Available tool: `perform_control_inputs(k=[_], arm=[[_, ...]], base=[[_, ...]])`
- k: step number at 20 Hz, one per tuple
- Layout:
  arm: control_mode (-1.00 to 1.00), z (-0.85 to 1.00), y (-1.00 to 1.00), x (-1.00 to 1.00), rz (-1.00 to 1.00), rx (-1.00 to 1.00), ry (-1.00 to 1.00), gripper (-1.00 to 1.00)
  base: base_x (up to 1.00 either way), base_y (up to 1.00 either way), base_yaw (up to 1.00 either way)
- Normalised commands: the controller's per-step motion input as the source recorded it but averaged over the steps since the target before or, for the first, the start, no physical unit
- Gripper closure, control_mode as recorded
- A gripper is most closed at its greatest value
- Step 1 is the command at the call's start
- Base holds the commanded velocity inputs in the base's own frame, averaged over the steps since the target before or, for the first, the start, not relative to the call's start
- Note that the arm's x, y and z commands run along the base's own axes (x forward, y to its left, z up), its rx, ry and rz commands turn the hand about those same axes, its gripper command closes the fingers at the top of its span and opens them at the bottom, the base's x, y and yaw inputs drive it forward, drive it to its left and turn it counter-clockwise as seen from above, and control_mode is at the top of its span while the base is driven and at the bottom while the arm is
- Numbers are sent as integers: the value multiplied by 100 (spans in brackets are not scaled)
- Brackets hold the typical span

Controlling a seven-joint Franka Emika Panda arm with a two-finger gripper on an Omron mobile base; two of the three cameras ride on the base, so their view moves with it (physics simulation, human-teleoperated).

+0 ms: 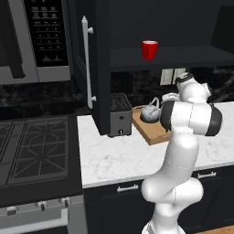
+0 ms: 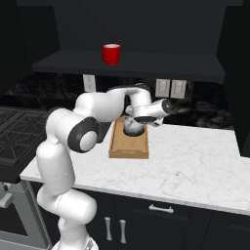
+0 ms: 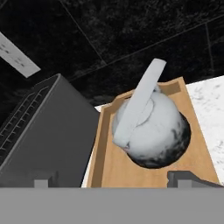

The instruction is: Pick the kettle from the counter and place it on the tray. Then pick the mug from the cabinet and place it on the tray. Then close the cabinet doors.

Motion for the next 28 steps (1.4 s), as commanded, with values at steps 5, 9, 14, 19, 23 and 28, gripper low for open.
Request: perform_control_inputs(k=[5, 9, 14, 19, 23, 28], arm=[[-100, 25, 25, -76, 0, -7, -29, -100], [-100, 72, 33, -50, 2, -13, -33, -100], [-100, 94, 46, -21, -9, -13, -30, -100], [-100, 87, 58, -3, -19, -16, -17, -100], [-100, 68, 50, -3, -28, -8, -1, -100], [-100, 72, 43, 0, -30, 0, 1, -100]], base=[[0, 0, 0], [0, 0, 0], [0, 0, 0], [0, 0, 0], [0, 0, 0], [0, 0, 0]])
